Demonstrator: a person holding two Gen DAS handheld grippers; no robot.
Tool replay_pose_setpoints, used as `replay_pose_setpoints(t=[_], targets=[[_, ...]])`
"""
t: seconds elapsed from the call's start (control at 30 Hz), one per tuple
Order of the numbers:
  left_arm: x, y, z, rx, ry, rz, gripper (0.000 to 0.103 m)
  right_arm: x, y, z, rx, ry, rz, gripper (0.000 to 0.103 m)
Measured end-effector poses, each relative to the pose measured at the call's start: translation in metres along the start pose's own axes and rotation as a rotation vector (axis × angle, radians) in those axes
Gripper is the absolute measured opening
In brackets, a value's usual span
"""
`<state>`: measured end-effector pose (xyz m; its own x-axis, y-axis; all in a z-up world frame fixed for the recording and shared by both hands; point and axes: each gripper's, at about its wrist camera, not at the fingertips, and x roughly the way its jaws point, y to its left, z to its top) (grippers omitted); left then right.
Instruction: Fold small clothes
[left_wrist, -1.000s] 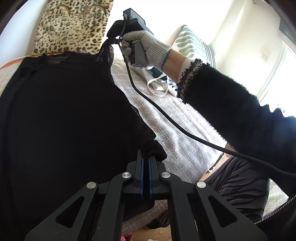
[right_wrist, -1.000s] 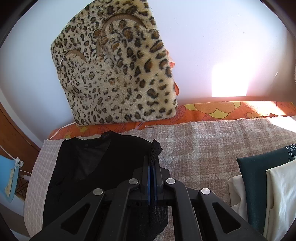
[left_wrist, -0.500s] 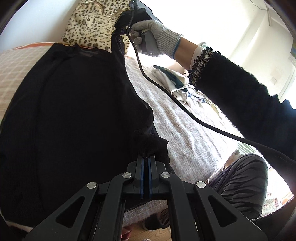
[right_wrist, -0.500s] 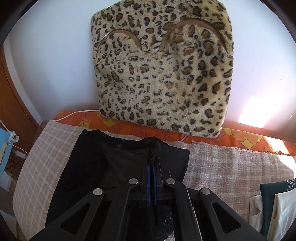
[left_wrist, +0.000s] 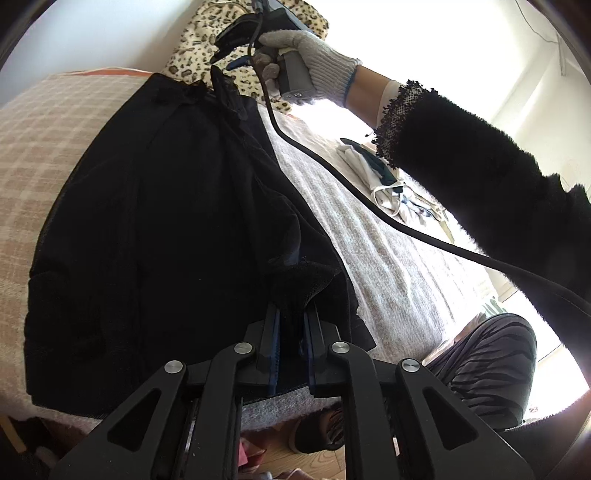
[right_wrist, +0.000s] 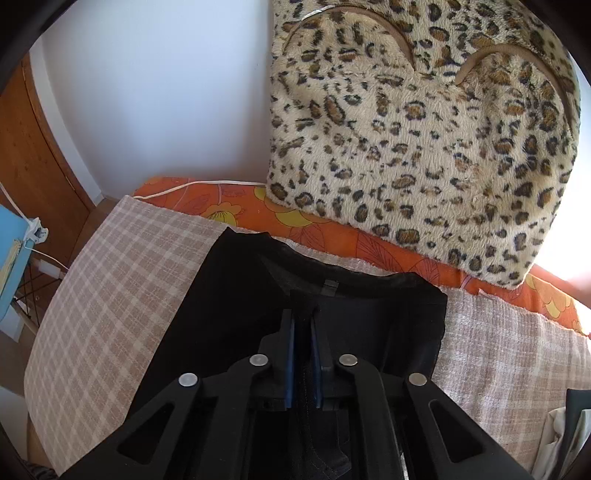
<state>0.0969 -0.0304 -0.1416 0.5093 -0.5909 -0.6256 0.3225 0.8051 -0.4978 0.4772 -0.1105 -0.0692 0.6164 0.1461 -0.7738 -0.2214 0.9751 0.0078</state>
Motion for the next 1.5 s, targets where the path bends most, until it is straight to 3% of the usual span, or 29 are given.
replay_pose_setpoints(t=[0.03, 0.23, 0.4, 0.53, 0.57, 0.67, 0.73, 0.83, 0.9, 0.93, 1.13, 1.17, 1.2, 1.23, 1.3, 1.5], targets=[[-0.004, 0.003, 0.000, -0.001, -0.007, 0.009, 0.018, -0.006, 0.001, 0.000, 0.012, -0.019, 0.027, 0.043], [-0.025, 0.002, 0.003, 0.061, -0.031, 0.026, 0.020, -0.048, -0.005, -0.024, -0.028, -0.052, 0.043, 0.041], [-0.020, -0.012, 0.006, 0.133, -0.014, 0.042, 0.043, -0.073, -0.030, -0.069, -0.001, -0.039, 0.063, 0.041], [-0.011, -0.017, 0.012, 0.153, -0.005, 0.068, 0.047, -0.075, -0.044, -0.095, 0.020, -0.008, 0.063, 0.041], [-0.009, -0.016, 0.012, 0.159, -0.002, 0.082, 0.053, -0.074, -0.046, -0.098, 0.022, -0.001, 0.062, 0.041], [0.002, -0.006, 0.013, 0.126, 0.042, 0.098, 0.054, -0.070, -0.048, -0.103, 0.025, 0.014, 0.069, 0.042], [0.005, 0.002, 0.011, 0.094, 0.060, 0.086, 0.053, -0.061, -0.046, -0.103, 0.031, 0.031, 0.078, 0.042], [0.003, 0.010, 0.008, 0.067, 0.059, 0.080, 0.043, -0.040, -0.036, -0.102, 0.010, 0.071, 0.063, 0.042], [0.001, 0.013, 0.006, 0.061, 0.056, 0.076, 0.014, -0.025, -0.029, -0.101, -0.005, 0.104, 0.060, 0.042], [0.001, 0.014, 0.006, 0.064, 0.055, 0.079, 0.012, -0.019, -0.026, -0.101, -0.012, 0.116, 0.054, 0.042], [0.000, 0.011, 0.006, 0.074, 0.040, 0.060, 0.006, 0.009, -0.010, -0.102, -0.022, 0.207, -0.027, 0.041], [-0.001, 0.011, 0.006, 0.074, 0.038, 0.058, 0.005, 0.009, -0.008, -0.102, -0.027, 0.208, -0.038, 0.035], [-0.002, 0.011, 0.006, 0.072, 0.033, 0.055, 0.004, 0.009, -0.007, -0.102, -0.032, 0.206, -0.042, 0.019], [-0.004, 0.010, 0.006, 0.070, 0.027, 0.049, 0.004, 0.008, -0.007, -0.102, -0.033, 0.207, -0.046, 0.013], [-0.011, 0.011, 0.006, 0.060, 0.010, 0.039, 0.004, 0.006, -0.006, -0.099, -0.027, 0.204, -0.049, 0.008], [-0.031, 0.016, 0.002, 0.055, -0.028, 0.057, 0.003, -0.002, 0.010, -0.087, -0.065, 0.194, -0.057, 0.007]])
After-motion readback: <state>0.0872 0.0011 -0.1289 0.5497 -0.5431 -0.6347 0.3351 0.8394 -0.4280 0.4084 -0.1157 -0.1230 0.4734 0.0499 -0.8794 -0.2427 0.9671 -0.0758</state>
